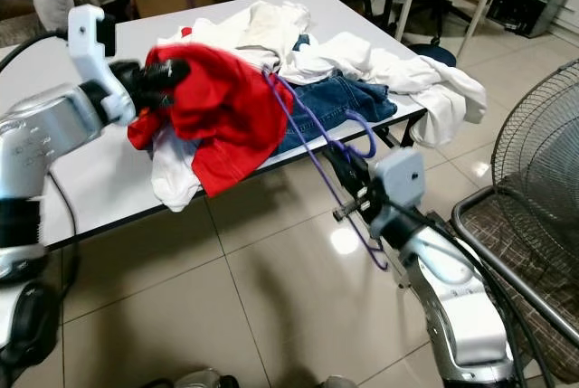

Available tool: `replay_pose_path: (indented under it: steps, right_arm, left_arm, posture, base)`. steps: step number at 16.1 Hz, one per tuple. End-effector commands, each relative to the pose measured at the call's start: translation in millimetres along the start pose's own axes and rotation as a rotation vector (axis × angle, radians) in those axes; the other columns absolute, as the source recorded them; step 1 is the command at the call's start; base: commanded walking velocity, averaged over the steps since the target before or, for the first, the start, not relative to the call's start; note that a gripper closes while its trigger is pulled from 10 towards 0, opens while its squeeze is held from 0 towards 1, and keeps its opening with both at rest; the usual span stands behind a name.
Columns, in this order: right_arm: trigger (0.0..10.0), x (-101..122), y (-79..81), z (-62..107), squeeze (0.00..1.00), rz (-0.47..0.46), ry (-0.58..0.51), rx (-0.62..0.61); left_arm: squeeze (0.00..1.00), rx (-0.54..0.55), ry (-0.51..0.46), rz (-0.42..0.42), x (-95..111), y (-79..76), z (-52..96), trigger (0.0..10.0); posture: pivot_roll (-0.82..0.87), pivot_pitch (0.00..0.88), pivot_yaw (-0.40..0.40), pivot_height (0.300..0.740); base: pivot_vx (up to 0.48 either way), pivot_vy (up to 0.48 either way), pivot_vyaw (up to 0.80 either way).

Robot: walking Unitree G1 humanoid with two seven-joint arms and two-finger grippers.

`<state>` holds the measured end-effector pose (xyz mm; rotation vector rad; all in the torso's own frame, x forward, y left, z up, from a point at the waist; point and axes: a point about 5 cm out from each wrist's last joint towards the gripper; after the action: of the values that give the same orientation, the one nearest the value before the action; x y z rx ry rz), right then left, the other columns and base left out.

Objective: Hang hanger

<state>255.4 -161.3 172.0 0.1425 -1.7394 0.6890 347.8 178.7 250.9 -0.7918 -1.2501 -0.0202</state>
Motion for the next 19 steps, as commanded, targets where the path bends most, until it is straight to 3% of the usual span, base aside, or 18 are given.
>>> replay_pose_path:
  steps: [1, 2, 4, 6, 8, 12, 13, 14, 15, 18, 19]
  right_arm:
    - [10.0, 7.3, -6.3, -2.0, 0.0, -0.01, -0.047, -0.015]
    - [10.0, 8.1, -6.7, -2.8, 0.0, -0.008, -0.054, -0.01]
    - [10.0, 5.9, -1.0, -2.1, 0.0, -0.023, -0.048, 0.04]
    - [10.0, 6.8, 9.9, 0.4, 0.0, -0.053, -0.06, 0.12]
    - [10.0, 23.0, 24.6, 6.6, 0.0, -0.148, -0.148, 0.251]
    - [10.0, 23.2, 36.7, 11.5, 0.0, -0.185, -0.139, 0.35]
    - [10.0, 5.6, 41.1, 11.4, 0.0, -0.139, -0.015, 0.343]
    - [10.0, 0.0, 41.9, 11.3, 0.0, -0.114, 0.022, 0.337]
    - [10.0, -14.9, 38.6, 8.7, 0.0, -0.098, 0.124, 0.281]
    - [10.0, -27.9, 29.8, 4.6, 0.0, -0.071, 0.199, 0.226]
    - [10.0, -32.5, 19.7, -3.1, 0.0, -0.066, 0.196, 0.171]
  left_arm:
    - [0.0, -0.031, -0.02, 0.047, 5.4, -1.9, 4.8, 0.0]
    - [0.0, -0.049, -0.063, 0.121, 12.2, -1.9, 7.3, 0.0]
    - [0.0, -0.097, -0.096, 0.171, 18.1, -6.4, 10.9, 0.0]
    - [0.0, -0.092, -0.149, 0.153, 21.4, -10.3, 9.0, 0.0]
    - [0.0, -0.036, -0.228, 0.177, 26.4, -15.7, -5.5, 0.0]
    - [0.0, 0.005, -0.228, 0.122, 28.5, -22.3, -16.6, 0.0]
    - [0.0, -0.01, -0.221, 0.115, 29.2, -24.6, -16.0, 0.0]
    - [0.0, -0.019, -0.219, 0.116, 29.3, -25.7, -15.6, 0.0]
    - [0.0, -0.046, -0.164, 0.068, 26.2, -29.9, -12.4, 0.0]
    - [0.0, -0.101, -0.032, 0.005, 15.7, -36.0, -3.3, 0.0]
    - [0.0, -0.111, 0.031, -0.012, 7.8, -36.2, 0.9, 0.0]
  posture:
    - [-0.08, 0.021, 0.062, 0.74]
    - [-0.08, 0.019, 0.059, 0.74]
    - [-0.08, 0.017, 0.052, 0.74]
    - [-0.07, 0.014, 0.043, 0.74]
    - [-0.06, 0.009, 0.038, 0.74]
    - [-0.06, 0.0, 0.05, 0.74]
    - [-0.06, 0.0, 0.05, 0.74]
    - [-0.06, 0.0, 0.05, 0.74]
    - [-0.06, 0.0, 0.072, 0.74]
    - [-0.07, 0.0, 0.08, 0.74]
    - [-0.07, 0.0, 0.078, 0.74]
  base:
    - [0.0, 0.0, 0.0]
    - [0.0, 0.0, 0.0]
    - [0.0, 0.0, 0.0]
    - [0.0, 0.0, 0.0]
    - [0.0, 0.0, 0.0]
    - [0.0, 0.0, 0.0]
    - [0.0, 0.0, 0.0]
    - [0.0, 0.0, 0.0]
    - [0.0, 0.0, 0.0]
    - [0.0, 0.0, 0.0]
    - [0.0, 0.0, 0.0]
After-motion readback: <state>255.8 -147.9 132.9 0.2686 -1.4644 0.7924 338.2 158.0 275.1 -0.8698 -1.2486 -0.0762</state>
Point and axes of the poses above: a point about 5 cm out from each wrist's last joint towards the gripper, its own z axis pointing back from the gripper into the wrist, its own x axis along the axis of the wrist's last joint, y = z × x, and after that the axes turned 14 degrees about z, right-handed
